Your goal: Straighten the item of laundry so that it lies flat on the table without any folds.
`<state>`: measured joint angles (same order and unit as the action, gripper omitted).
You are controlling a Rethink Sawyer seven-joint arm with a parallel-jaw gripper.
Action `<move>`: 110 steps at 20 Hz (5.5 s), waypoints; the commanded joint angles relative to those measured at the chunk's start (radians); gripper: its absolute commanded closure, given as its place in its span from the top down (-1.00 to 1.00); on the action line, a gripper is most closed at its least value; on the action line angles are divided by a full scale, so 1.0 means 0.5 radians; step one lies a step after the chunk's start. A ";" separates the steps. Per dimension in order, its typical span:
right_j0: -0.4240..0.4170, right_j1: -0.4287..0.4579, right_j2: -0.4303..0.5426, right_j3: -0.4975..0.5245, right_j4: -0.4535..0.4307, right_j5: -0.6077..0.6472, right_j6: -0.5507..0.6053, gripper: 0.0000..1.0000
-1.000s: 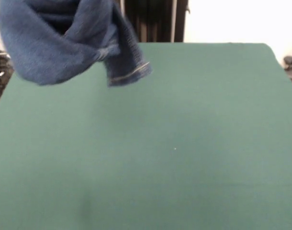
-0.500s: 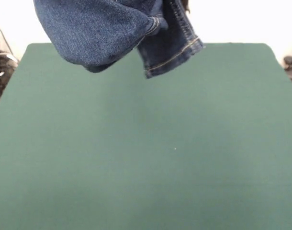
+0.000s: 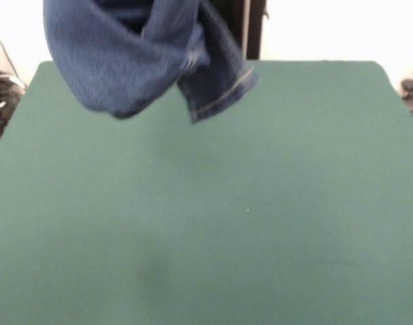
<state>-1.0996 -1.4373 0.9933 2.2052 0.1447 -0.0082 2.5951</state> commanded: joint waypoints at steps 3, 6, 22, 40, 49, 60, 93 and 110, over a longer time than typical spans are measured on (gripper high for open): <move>0.238 -0.243 -0.342 0.294 -0.124 1.203 0.230 -1.00; 0.311 -0.180 -0.447 0.308 -0.311 1.143 0.366 -1.00; 0.777 0.205 -1.139 0.266 -0.845 0.876 0.679 -1.00; 1.254 0.433 -1.684 -0.046 -0.602 1.023 0.410 -1.00; 1.183 0.133 -1.709 -0.447 -0.557 1.797 0.153 -1.00; 0.849 -0.157 -1.724 -0.438 -0.329 2.046 -0.456 -1.00; 1.050 -0.135 -1.760 -0.494 -0.357 1.992 0.048 -1.00; 0.325 -0.176 -1.803 -0.749 -0.235 2.280 -1.228 -1.00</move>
<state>-0.9218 -1.5398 0.0596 1.8805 -0.0243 1.0336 2.4171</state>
